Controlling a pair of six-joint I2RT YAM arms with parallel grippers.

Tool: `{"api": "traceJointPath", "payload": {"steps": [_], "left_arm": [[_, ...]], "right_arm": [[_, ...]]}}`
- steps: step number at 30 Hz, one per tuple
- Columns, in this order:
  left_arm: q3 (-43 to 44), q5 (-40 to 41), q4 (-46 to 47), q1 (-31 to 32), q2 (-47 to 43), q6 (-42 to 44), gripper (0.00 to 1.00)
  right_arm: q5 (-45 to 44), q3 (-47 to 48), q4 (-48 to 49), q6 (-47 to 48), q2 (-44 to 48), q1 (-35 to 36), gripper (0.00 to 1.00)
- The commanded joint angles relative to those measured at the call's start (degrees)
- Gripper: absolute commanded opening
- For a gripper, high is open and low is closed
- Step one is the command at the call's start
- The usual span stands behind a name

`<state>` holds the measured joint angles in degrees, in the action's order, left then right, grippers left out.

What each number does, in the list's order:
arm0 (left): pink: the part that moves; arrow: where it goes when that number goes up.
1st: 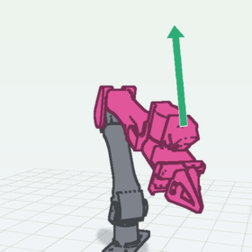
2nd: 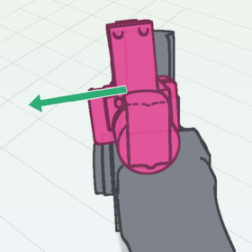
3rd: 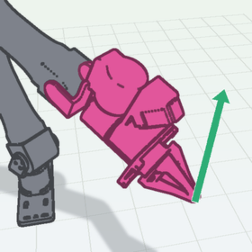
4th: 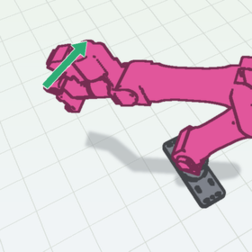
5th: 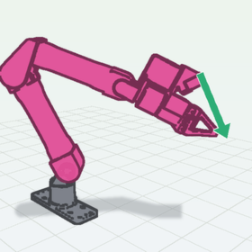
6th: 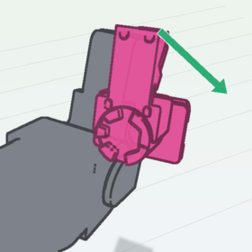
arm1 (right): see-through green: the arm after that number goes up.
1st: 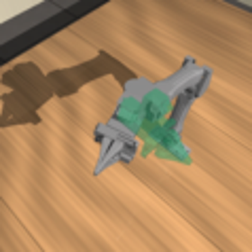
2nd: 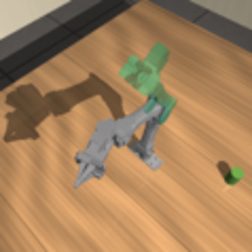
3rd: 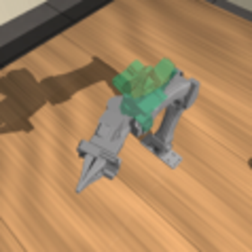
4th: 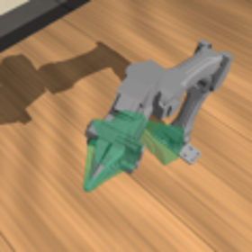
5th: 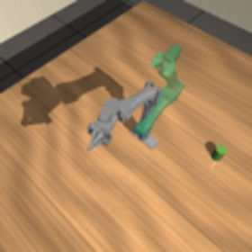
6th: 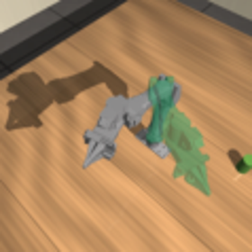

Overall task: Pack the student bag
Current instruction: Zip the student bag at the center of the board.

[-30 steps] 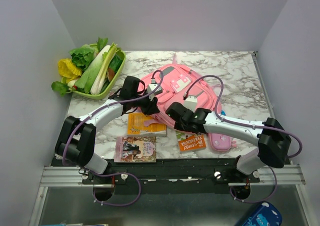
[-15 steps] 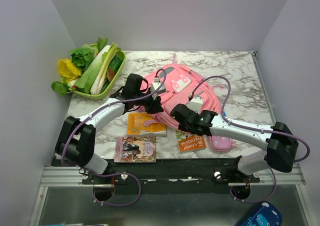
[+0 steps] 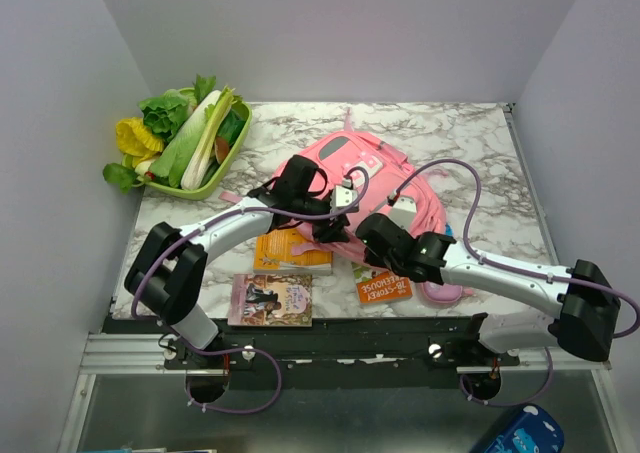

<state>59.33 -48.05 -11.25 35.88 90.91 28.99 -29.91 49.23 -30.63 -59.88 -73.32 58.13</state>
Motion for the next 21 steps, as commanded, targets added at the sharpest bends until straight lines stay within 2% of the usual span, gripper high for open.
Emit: {"api": "traceJointPath", "payload": {"steps": [1,6,12,18,21], "left_arm": [[2.28,-1.35,-2.02,1.91,1.28,8.26,0.52],[2.28,0.85,-2.46,3.76,1.63,14.41,0.52],[1.84,4.98,0.25,5.69,3.13,16.62,0.5],[1.05,6.74,4.12,6.48,4.27,15.74,0.42],[0.44,7.53,5.53,6.92,4.62,15.57,0.32]], "right_arm": [[2.39,-1.85,3.12,1.78,2.48,-0.91,0.01],[6.0,-3.7,5.58,2.66,4.15,-3.72,0.01],[10.31,-3.45,7.6,4.5,3.89,-5.48,0.01],[11.8,-3.7,7.95,4.6,3.88,-6.62,0.01],[12.42,-4.49,8.04,4.77,4.67,-7.76,0.01]]}}
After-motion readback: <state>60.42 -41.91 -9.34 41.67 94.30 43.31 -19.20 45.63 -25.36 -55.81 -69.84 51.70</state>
